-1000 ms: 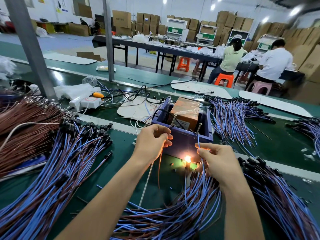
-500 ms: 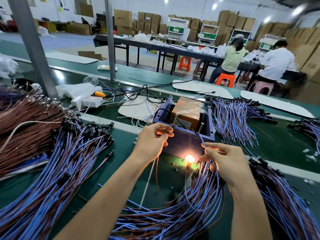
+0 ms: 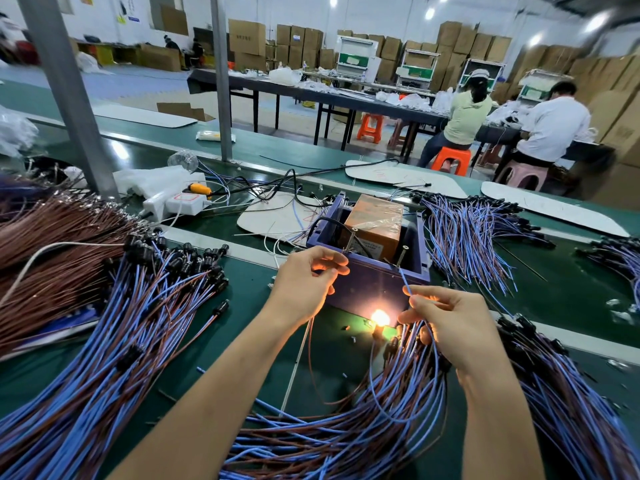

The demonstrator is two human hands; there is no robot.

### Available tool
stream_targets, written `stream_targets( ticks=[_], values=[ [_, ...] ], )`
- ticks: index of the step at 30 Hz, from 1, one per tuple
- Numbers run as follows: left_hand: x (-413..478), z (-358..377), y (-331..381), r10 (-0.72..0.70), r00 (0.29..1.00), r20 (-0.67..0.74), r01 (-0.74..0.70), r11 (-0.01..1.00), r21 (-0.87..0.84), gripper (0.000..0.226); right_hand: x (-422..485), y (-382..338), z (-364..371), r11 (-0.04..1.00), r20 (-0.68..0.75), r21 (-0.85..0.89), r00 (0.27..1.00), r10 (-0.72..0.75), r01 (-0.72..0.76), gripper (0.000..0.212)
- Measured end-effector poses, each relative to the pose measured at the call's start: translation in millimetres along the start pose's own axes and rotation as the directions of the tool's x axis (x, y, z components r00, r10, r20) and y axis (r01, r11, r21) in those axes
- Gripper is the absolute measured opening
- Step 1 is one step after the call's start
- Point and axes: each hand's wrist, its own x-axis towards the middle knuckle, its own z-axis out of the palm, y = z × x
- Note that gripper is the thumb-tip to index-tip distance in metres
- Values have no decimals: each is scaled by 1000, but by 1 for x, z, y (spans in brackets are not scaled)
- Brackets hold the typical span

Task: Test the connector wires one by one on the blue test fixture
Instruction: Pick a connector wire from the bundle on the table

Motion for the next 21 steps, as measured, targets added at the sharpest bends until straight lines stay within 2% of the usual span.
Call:
stream_targets(
  ticks=[12,15,18,21],
  values=[
    [-8,-3,11,-6,999,45,4,999,39,25,-5,-7,-4,998,4,-55,1000,-8,8,11],
    [-14,-6,26,44,991,128,-34,997,-75,27,-14,-23,-7,999,57,19,997,-44,43,12],
    [-24,-9,43,64,957,282,-12,983,-183,19,-24,-39,1,988,120,89,983,-138,128,13],
    [-32,-12,57,148,950,276,-59,949,-309,15,-32,-48,17,976,181,113,962,-203,184,14]
  ],
)
